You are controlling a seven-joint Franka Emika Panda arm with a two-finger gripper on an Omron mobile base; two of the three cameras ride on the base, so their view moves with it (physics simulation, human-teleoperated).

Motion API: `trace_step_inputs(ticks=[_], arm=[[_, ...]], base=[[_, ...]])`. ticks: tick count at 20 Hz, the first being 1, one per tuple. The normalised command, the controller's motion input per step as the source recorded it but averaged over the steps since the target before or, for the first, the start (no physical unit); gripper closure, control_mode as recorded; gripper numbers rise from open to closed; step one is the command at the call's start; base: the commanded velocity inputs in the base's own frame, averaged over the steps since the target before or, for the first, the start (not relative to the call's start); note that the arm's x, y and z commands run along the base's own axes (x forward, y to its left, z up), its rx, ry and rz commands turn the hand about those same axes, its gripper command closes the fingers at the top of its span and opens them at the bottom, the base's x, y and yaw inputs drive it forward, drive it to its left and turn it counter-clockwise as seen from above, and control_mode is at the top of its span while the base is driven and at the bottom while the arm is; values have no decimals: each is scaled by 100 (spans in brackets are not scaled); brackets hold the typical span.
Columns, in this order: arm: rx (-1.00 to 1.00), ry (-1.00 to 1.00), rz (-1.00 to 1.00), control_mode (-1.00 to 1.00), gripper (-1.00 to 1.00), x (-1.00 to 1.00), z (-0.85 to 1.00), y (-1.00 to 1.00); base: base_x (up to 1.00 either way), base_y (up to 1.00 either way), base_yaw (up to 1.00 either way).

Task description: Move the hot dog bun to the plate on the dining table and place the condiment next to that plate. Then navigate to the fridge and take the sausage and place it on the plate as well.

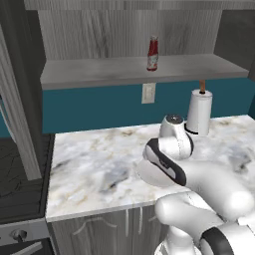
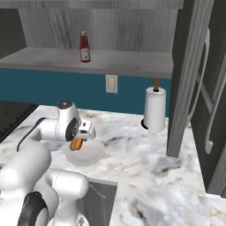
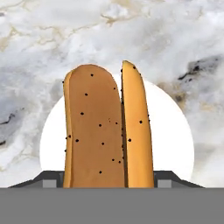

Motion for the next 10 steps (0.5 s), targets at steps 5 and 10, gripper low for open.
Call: trace_step_inputs(ticks=[5,10], arm=[[5,-1,0,-100,100,-30,100,0],[3,1,0,-100,100,-17,99,0]], base=[[0,0,0],[0,0,0]])
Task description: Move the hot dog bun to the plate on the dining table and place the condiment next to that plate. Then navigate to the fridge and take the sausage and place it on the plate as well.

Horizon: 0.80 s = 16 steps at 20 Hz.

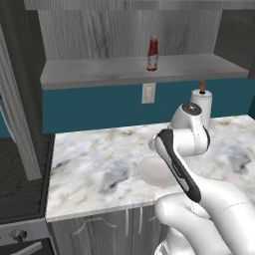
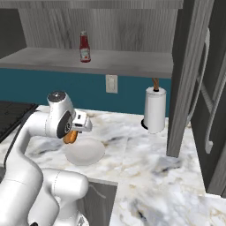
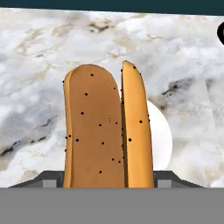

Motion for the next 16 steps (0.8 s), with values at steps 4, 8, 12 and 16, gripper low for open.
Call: trace_step_inputs(ticks=[4,8,12,16], arm=[[1,10,0,-100,100,-5,70,0],[0,4,0,100,100,-1,23,0],[0,0,0,100,100,0,0,0],[0,0,0,100,100,0,0,0]], base=[[0,0,0],[-27,0,0],[-99,26,0],[-100,54,4]])
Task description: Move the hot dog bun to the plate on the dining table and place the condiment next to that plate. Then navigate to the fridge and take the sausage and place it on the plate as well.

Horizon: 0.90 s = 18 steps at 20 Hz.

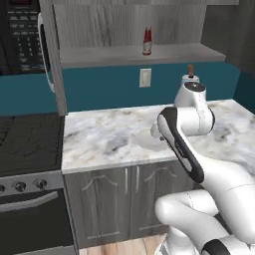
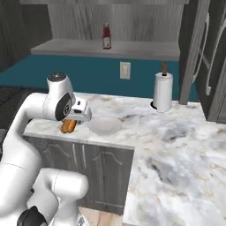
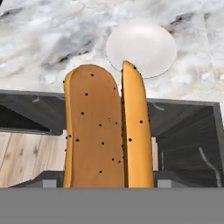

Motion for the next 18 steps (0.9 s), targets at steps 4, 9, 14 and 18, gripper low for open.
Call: trace_step_inputs(ticks=[4,9,14,18], arm=[[0,0,0,100,100,0,0,0],[0,0,0,100,100,0,0,0],[0,0,0,100,100,0,0,0],[0,0,0,100,100,0,0,0]], base=[[-64,73,59],[-43,66,72],[-43,72,69],[-29,78,67]])
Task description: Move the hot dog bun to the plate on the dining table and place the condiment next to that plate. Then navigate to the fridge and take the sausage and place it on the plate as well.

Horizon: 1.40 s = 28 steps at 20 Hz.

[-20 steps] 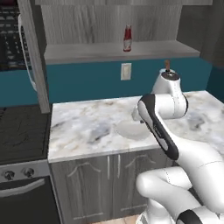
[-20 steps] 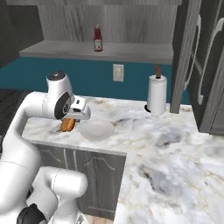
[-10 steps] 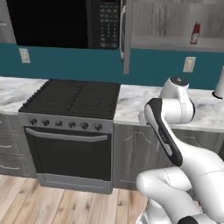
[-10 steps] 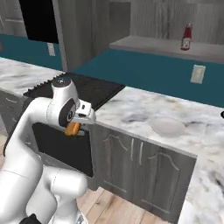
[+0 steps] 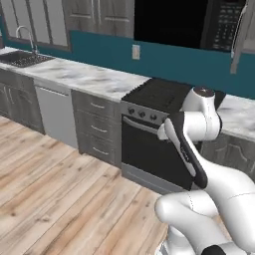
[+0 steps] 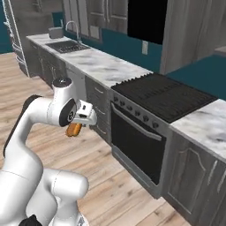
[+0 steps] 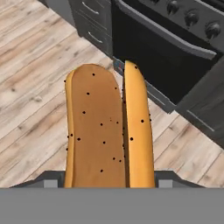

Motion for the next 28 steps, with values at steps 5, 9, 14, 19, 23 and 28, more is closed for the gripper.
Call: trace_step_inputs(ticks=[5,9,14,19,23,28], arm=[[0,0,0,100,100,0,0,0],[0,0,0,100,100,0,0,0],[0,0,0,100,100,0,0,0],[0,0,0,100,100,0,0,0],[0,0,0,100,100,0,0,0],[0,0,0,100,100,0,0,0]], base=[[-16,76,65],[0,72,60],[2,75,55],[50,38,42],[100,11,14],[60,60,15]])
